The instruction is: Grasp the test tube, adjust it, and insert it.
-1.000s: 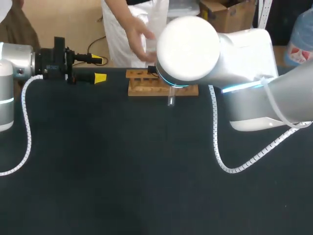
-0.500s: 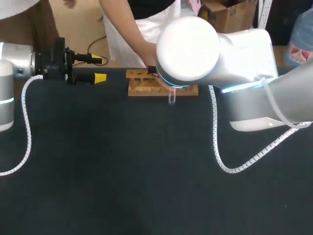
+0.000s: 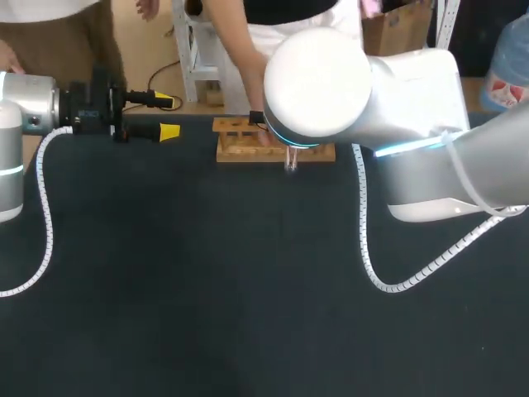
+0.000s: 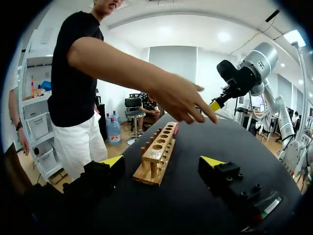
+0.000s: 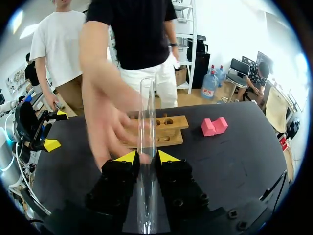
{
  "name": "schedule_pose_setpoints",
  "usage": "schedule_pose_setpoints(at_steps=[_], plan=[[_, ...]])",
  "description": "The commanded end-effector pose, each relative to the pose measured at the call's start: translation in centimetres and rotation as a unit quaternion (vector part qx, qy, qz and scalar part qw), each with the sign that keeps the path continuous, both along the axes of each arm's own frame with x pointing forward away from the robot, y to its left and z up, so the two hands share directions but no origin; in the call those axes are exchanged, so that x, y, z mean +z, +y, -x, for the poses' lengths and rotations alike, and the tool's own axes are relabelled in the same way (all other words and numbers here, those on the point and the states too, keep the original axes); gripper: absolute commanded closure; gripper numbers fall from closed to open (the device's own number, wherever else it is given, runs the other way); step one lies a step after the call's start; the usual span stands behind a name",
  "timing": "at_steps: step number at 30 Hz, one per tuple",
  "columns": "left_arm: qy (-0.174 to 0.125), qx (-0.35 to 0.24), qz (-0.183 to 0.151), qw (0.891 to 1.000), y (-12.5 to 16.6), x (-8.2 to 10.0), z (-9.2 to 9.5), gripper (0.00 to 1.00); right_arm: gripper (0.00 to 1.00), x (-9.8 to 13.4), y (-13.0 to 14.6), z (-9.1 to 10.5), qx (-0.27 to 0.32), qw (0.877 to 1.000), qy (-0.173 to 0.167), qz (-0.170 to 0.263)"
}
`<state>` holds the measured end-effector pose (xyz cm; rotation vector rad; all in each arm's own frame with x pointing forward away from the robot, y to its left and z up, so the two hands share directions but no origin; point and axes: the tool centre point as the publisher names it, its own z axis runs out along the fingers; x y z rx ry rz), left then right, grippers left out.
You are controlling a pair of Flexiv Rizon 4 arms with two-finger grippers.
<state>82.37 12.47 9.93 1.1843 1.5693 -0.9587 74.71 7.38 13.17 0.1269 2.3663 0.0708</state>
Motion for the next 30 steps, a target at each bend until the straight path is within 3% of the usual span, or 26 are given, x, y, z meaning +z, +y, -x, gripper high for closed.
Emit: schedule_pose_setpoints(at_steps=[1, 19, 30], plan=[[-0.002, 0.0, 0.001, 1.0, 0.0, -0.1, 0.0, 0.0, 1.0, 0.0, -0.1, 0.1, 0.0, 1.0, -0.003, -0.001], [-0.002, 0.0, 0.001, 1.0, 0.0, -0.1, 0.0, 0.0, 1.0, 0.0, -0.1, 0.1, 0.0, 1.0, -0.003, -0.001], [-0.002, 0.0, 0.001, 1.0, 0.0, -0.1, 0.0, 0.0, 1.0, -2.7, 0.4, -1.3, 0.001, 0.999, 0.023, 0.025]])
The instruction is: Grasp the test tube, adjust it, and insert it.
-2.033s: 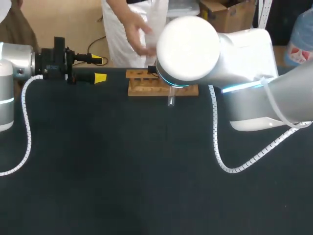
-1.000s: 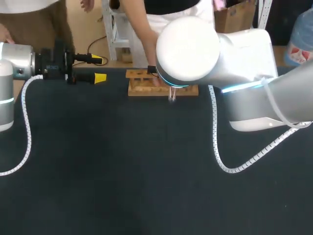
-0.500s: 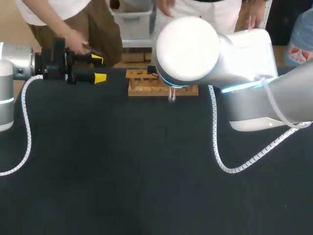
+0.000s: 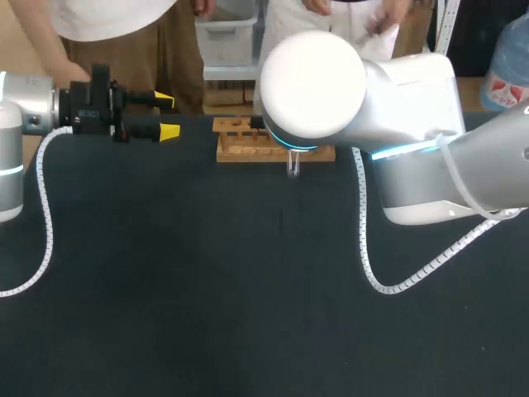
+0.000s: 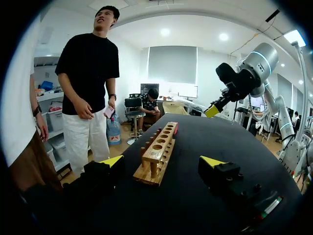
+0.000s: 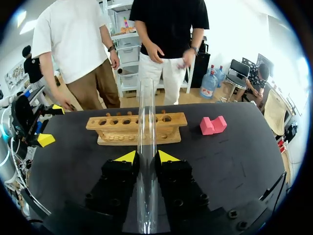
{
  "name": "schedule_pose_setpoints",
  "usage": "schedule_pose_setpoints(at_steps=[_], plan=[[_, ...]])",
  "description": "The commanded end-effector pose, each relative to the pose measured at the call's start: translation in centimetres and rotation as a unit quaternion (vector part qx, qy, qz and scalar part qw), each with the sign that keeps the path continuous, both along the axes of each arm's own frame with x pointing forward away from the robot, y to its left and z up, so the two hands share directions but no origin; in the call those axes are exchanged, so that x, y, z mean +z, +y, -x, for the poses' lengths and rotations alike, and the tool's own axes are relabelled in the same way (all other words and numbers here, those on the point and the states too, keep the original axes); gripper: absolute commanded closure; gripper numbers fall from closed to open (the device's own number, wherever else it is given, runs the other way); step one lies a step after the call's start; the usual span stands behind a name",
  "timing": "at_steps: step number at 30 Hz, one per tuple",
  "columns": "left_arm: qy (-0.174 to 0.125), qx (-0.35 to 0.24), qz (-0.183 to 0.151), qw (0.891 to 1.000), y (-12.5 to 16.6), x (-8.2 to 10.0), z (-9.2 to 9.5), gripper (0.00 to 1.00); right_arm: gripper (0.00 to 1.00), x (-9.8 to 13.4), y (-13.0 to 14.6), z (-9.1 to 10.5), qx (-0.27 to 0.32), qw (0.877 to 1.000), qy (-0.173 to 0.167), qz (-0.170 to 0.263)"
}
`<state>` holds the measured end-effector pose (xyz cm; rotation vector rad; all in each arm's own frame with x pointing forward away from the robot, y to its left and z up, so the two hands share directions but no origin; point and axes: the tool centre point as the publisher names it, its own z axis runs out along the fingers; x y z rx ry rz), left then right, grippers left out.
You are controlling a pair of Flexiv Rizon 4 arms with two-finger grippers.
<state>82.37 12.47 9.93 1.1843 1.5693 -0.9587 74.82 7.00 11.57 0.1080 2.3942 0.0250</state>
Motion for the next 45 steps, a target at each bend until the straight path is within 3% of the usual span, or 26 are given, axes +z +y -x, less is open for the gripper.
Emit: schedule_pose_setpoints(at_steps=[1, 20, 45], plan=[[-0.002, 0.0, 0.001, 1.0, 0.0, -0.1, 0.0, 0.0, 1.0, -1.5, 0.8, -1.4, 0.0, 1.0, 0.012, 0.006], [-0.002, 0.0, 0.001, 1.0, 0.0, -0.1, 0.0, 0.0, 1.0, -5.2, 0.2, -3.9, 0.003, 0.999, 0.036, 0.026], [-0.002, 0.0, 0.001, 1.0, 0.0, -0.1, 0.0, 0.0, 1.0, -6.9, -0.6, -6.5, 0.014, 0.998, 0.056, 0.023]])
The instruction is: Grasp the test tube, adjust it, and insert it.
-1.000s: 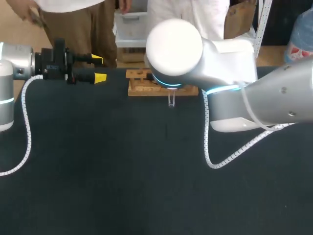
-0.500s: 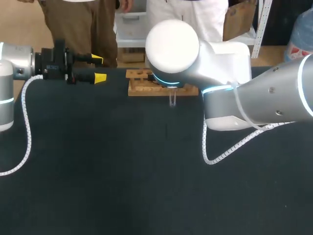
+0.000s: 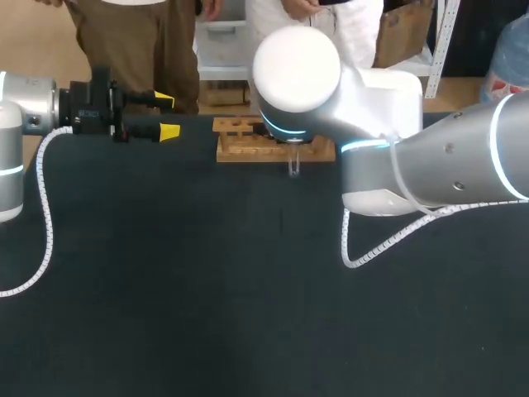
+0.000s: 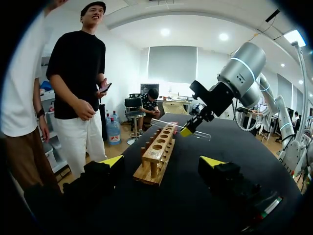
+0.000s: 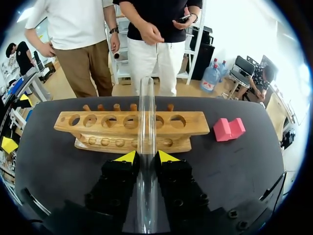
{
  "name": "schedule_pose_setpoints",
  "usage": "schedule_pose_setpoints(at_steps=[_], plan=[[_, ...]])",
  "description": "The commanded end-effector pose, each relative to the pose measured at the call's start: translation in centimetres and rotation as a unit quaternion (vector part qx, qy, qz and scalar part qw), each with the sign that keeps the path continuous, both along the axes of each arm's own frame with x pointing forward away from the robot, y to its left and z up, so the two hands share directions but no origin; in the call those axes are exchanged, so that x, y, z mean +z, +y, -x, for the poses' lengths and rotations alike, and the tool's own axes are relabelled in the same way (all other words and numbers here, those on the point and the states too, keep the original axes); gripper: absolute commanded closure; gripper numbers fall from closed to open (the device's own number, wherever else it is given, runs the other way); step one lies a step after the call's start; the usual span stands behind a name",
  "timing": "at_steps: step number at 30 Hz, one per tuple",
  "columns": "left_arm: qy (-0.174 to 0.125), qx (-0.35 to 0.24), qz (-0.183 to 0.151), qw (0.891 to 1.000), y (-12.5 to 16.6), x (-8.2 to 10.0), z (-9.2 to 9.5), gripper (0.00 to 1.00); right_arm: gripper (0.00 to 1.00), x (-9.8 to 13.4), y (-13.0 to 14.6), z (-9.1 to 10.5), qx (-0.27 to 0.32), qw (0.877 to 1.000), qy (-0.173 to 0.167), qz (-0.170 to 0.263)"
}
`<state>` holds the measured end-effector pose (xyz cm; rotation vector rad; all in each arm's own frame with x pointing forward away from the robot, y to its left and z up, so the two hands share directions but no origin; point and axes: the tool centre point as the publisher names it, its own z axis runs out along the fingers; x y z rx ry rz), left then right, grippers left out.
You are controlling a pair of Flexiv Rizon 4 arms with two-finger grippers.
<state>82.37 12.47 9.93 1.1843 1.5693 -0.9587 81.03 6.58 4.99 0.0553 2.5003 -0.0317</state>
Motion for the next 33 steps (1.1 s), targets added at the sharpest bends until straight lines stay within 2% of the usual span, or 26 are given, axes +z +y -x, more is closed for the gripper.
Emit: schedule_pose_setpoints(at_steps=[1, 20, 30, 33], plan=[[-0.002, 0.0, 0.001, 1.0, 0.0, -0.1, 0.0, 0.0, 1.0, -0.4, -0.2, -0.3, 0.001, 1.0, 0.004, -0.003], [-0.002, 0.0, 0.001, 1.0, 0.0, -0.1, 0.0, 0.0, 1.0, -2.2, -0.3, -0.3, 0.002, 0.999, 0.036, -0.015], [-0.002, 0.0, 0.001, 1.0, 0.0, -0.1, 0.0, 0.0, 1.0, -2.0, -0.6, 0.0, 0.002, 0.999, 0.037, -0.016], [-0.002, 0.0, 0.001, 1.0, 0.0, -0.1, 0.0, 0.0, 1.0, -1.2, -0.6, 0.4, -0.002, 1.0, 0.025, -0.016]])
